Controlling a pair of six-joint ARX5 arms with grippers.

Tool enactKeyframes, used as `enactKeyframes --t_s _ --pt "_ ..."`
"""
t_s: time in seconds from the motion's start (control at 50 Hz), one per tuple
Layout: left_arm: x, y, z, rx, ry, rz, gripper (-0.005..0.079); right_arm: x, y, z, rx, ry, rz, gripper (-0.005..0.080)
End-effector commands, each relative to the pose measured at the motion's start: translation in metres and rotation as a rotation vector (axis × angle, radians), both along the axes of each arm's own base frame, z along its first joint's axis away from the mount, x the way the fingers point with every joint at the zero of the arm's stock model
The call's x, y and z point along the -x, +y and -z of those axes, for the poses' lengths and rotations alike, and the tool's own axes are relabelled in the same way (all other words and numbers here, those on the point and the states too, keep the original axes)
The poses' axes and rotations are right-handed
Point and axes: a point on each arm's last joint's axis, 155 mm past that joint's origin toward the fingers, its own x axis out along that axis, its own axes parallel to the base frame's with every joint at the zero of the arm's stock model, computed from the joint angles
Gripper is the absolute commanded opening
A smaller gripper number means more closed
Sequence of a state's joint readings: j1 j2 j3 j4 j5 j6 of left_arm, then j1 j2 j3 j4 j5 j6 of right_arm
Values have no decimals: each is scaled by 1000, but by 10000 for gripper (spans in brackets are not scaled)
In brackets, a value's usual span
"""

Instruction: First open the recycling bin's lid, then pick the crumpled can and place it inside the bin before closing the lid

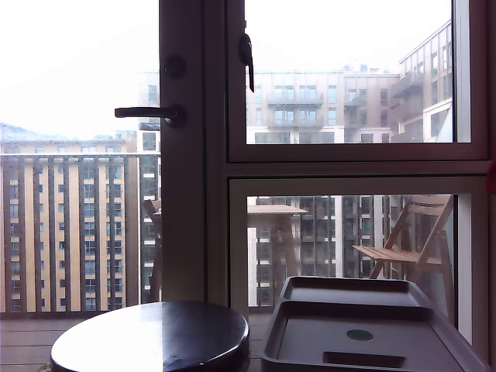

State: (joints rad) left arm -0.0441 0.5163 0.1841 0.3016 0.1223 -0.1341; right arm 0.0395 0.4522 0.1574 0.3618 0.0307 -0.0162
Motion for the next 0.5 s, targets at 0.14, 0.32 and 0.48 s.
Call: enactKeyframes --t_s 0.14,0.32,0.48 --pt "15 4 20 -12 6 -26 -20 11 27 39 25 40 -129 -10" --pt "25 2 34 -13 15 -16 -20 16 34 55 33 66 -153 -10" --pt "34 0 48 -16 49 -6 -21 19 40 52 15 57 -179 -10"
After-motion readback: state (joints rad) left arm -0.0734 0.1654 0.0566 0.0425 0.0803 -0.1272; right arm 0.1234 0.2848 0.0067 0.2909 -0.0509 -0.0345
